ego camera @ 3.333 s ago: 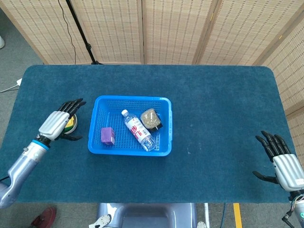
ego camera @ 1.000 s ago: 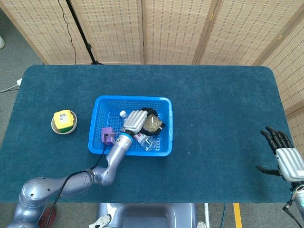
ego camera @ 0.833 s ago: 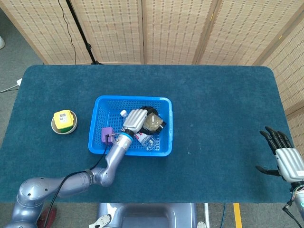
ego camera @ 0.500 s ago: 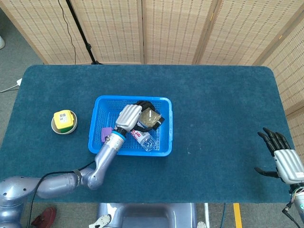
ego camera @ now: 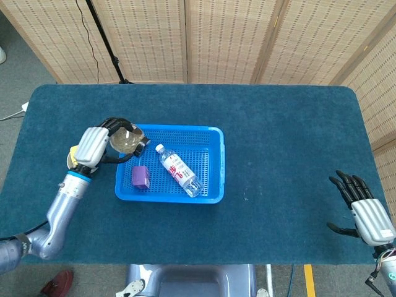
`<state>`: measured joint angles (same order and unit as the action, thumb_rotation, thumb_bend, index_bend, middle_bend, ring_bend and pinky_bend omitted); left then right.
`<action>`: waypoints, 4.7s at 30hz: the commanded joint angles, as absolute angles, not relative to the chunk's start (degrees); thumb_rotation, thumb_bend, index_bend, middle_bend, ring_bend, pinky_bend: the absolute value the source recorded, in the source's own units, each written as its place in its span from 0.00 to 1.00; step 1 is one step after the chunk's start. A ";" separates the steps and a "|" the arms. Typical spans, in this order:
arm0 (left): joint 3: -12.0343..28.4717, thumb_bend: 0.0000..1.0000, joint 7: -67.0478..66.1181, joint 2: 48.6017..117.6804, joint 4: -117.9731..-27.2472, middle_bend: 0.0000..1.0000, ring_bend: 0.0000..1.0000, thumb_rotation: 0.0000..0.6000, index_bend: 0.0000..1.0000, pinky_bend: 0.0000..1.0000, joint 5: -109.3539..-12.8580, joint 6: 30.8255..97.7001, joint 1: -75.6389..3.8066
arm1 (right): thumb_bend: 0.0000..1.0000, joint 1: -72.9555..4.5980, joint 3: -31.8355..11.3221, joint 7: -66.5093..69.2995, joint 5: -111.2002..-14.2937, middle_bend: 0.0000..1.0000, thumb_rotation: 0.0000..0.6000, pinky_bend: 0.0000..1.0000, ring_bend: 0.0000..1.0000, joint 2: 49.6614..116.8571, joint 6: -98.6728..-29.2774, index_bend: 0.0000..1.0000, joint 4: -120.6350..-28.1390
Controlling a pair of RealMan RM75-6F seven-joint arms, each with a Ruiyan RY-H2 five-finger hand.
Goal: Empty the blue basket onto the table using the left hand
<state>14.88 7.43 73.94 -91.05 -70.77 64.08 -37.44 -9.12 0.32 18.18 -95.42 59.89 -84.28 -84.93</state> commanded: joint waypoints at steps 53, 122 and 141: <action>11.60 0.12 -5.56 73.71 -94.63 0.00 0.00 1.00 0.01 0.18 -81.96 51.06 -45.92 | 0.00 -9.21 0.47 17.78 -94.65 0.01 1.00 0.00 0.00 59.75 -83.96 0.03 -85.36; 0.05 0.32 -6.60 66.47 -99.00 0.53 0.48 1.00 0.67 0.55 -89.25 69.67 -39.23 | 0.00 -9.66 0.23 18.85 -94.17 0.01 1.00 0.00 0.00 59.71 -82.76 0.02 -85.02; -10.56 0.31 4.87 72.77 -70.84 0.53 0.48 1.00 0.67 0.55 -104.30 80.25 -29.24 | 0.00 -9.19 0.85 16.67 -95.68 0.02 1.00 0.00 0.00 59.86 -84.02 0.02 -86.05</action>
